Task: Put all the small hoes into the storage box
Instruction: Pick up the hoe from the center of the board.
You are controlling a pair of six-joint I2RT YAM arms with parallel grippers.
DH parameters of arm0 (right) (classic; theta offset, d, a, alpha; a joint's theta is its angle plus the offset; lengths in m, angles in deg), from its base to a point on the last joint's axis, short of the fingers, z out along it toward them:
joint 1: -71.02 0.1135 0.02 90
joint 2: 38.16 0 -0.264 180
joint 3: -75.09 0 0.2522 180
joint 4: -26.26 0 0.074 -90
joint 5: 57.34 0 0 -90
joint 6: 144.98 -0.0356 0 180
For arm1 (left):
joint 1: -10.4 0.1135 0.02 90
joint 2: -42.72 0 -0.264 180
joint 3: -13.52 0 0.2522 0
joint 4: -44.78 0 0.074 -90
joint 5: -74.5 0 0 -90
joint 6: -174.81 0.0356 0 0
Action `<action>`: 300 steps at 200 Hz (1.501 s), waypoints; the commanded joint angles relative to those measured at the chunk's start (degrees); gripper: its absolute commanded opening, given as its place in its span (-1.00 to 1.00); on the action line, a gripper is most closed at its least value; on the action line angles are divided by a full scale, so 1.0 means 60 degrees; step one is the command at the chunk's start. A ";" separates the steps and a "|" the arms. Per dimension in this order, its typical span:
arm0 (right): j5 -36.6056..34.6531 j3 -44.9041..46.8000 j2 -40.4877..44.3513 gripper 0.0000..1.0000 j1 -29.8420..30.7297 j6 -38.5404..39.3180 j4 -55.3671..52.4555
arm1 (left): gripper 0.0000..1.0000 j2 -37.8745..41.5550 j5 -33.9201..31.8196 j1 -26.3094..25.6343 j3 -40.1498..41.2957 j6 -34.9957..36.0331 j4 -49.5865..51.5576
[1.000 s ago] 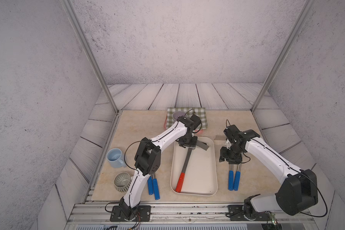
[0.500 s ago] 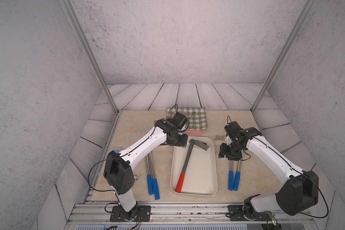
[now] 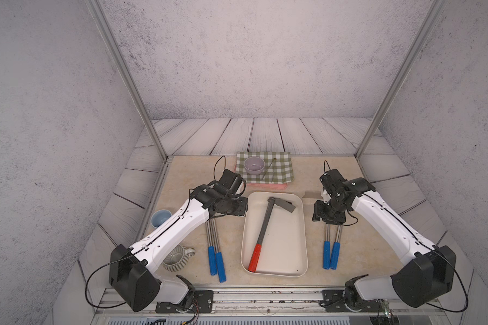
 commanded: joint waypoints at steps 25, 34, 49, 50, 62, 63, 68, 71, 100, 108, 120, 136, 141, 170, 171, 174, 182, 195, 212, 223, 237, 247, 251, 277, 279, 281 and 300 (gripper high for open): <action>-0.0465 0.0071 0.0973 0.14 -0.0074 -0.0149 -0.0606 | 0.12 0.0758 0.0070 0.0137 0.0734 -0.0131 -0.0217; -0.0557 0.0100 0.1077 0.14 -0.0084 -0.0182 -0.0661 | 0.12 0.0828 0.0058 0.0145 0.0827 -0.0124 -0.0202; -0.0707 0.0139 0.1205 0.14 -0.0155 -0.0217 -0.0696 | 0.11 0.0935 0.0057 0.0160 0.0926 -0.0131 -0.0173; -0.0716 0.0142 0.1214 0.14 -0.0159 -0.0218 -0.0704 | 0.11 0.0938 0.0057 0.0160 0.0938 -0.0131 -0.0173; -0.0819 0.0196 0.1264 0.14 -0.0266 -0.0212 -0.0691 | 0.11 0.1009 0.0030 0.0158 0.1004 -0.0135 -0.0173; -0.0824 0.0201 0.1265 0.14 -0.0288 -0.0209 -0.0687 | 0.11 0.1011 0.0029 0.0159 0.1006 -0.0140 -0.0173; -0.0835 0.0243 0.1261 0.14 -0.0359 -0.0185 -0.0649 | 0.11 0.1027 0.0015 0.0156 0.1034 -0.0145 -0.0173; -0.0835 0.0266 0.1266 0.14 -0.0423 -0.0190 -0.0625 | 0.10 0.1048 0.0000 0.0159 0.1047 -0.0145 -0.0173; -0.0451 0.0601 0.1018 0.14 -0.0988 -0.0005 -0.0113 | 0.10 0.1072 -0.0184 0.0187 0.1069 -0.0146 -0.0102; -0.0358 0.0667 0.0847 0.14 -0.1126 0.0050 0.0057 | 0.10 0.1086 -0.0226 0.0202 0.1131 -0.0152 -0.0100; -0.0187 0.0756 0.0546 0.14 -0.1335 0.0155 0.0326 | 0.10 0.1109 -0.0258 0.0239 0.1208 -0.0196 -0.0156; 0.0094 0.0831 0.0087 0.16 -0.1715 0.0310 0.0694 | 0.10 0.1127 -0.0186 0.0305 0.1311 -0.0232 -0.0272; 0.0169 0.0827 -0.0061 0.16 -0.1836 0.0346 0.0791 | 0.10 0.1110 -0.0156 0.0331 0.1322 -0.0233 -0.0309; 0.0413 0.0805 -0.0767 0.21 -0.2456 0.0509 0.1292 | 0.10 0.0941 -0.0008 0.0420 0.1282 -0.0188 -0.0427; 0.0430 0.0805 -0.0798 0.21 -0.2467 0.0511 0.1308 | 0.10 0.0934 -0.0005 0.0422 0.1284 -0.0181 -0.0432; 0.0451 0.0805 -0.0874 0.21 -0.2523 0.0512 0.1365 | 0.10 0.0919 -0.0011 0.0420 0.1278 -0.0188 -0.0447; 0.0529 0.0819 -0.1066 0.22 -0.2651 0.0534 0.1501 | 0.10 0.0862 0.0032 0.0449 0.1282 -0.0176 -0.0500; 0.0617 0.0817 -0.1395 0.23 -0.2771 0.0527 0.1704 | 0.10 0.0769 0.0108 0.0495 0.1269 -0.0153 -0.0546; 0.0688 0.0793 -0.1802 0.23 -0.2869 0.0542 0.1929 | 0.10 0.0646 0.0172 0.0548 0.1228 -0.0077 -0.0583; 0.0695 0.0748 -0.2052 0.23 -0.2923 0.0542 0.2025 | 0.09 0.0604 0.0223 0.0593 0.1196 -0.0018 -0.0632; 0.0631 0.0663 -0.2301 0.23 -0.2982 0.0556 0.2106 | 0.08 0.0588 0.0293 0.0663 0.1212 0.0079 -0.0736; 0.0568 0.0617 -0.2477 0.24 -0.3032 0.0556 0.2156 | 0.08 0.0589 0.0343 0.0726 0.1216 0.0143 -0.0794; 0.0552 0.0594 -0.2538 0.24 -0.3050 0.0556 0.2172 | 0.08 0.0572 0.0372 0.0765 0.1217 0.0161 -0.0802; 0.0475 0.0462 -0.2878 0.28 -0.3219 0.0542 0.2287 | 0.07 0.0418 0.0598 0.1004 0.1213 0.0283 -0.0814; 0.0475 0.0456 -0.2897 0.29 -0.3235 0.0542 0.2298 | 0.07 0.0400 0.0617 0.1019 0.1213 0.0280 -0.0816; 0.0475 0.0454 -0.2928 0.29 -0.3246 0.0542 0.2304 | 0.08 0.0388 0.0625 0.1034 0.1213 0.0301 -0.0810; 0.0487 0.0410 -0.3137 0.29 -0.3364 0.0577 0.2387 | 0.07 0.0289 0.0725 0.1115 0.1209 0.0338 -0.0817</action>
